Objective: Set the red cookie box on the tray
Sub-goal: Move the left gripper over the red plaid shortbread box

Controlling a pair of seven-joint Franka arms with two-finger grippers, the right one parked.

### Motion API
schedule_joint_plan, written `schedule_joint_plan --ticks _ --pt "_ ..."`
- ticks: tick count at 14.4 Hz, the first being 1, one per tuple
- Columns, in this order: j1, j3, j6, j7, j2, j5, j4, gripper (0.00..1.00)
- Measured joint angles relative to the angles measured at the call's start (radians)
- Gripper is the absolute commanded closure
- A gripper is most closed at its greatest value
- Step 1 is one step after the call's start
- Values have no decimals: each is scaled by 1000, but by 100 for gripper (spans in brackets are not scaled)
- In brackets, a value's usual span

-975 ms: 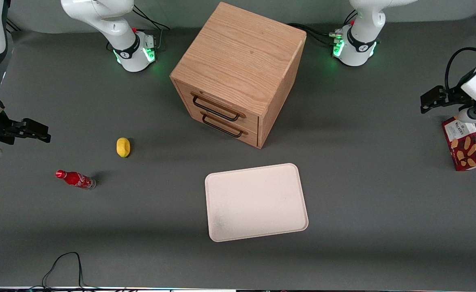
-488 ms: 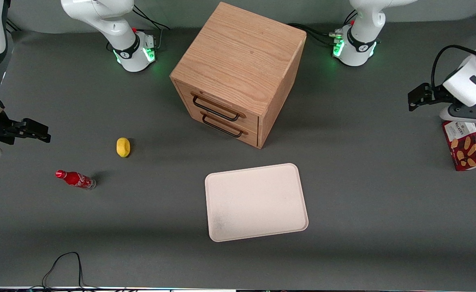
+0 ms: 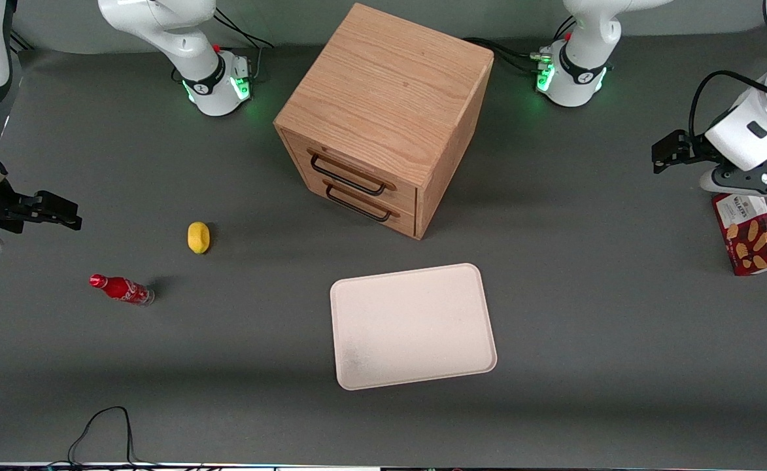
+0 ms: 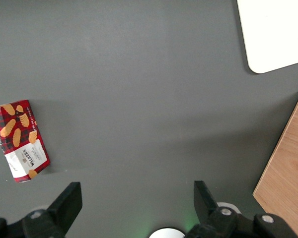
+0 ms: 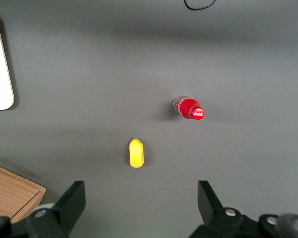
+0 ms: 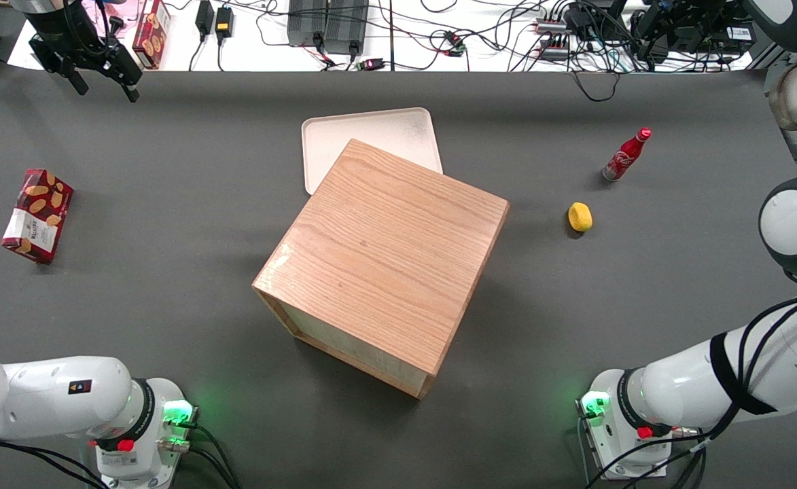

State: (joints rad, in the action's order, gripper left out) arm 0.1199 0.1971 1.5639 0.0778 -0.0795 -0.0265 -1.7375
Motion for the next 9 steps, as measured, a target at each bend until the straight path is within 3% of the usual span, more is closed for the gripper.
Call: schedule_joint_plan --ticks 9 --pt "12 -15 -2 1 0 -3 45 0"
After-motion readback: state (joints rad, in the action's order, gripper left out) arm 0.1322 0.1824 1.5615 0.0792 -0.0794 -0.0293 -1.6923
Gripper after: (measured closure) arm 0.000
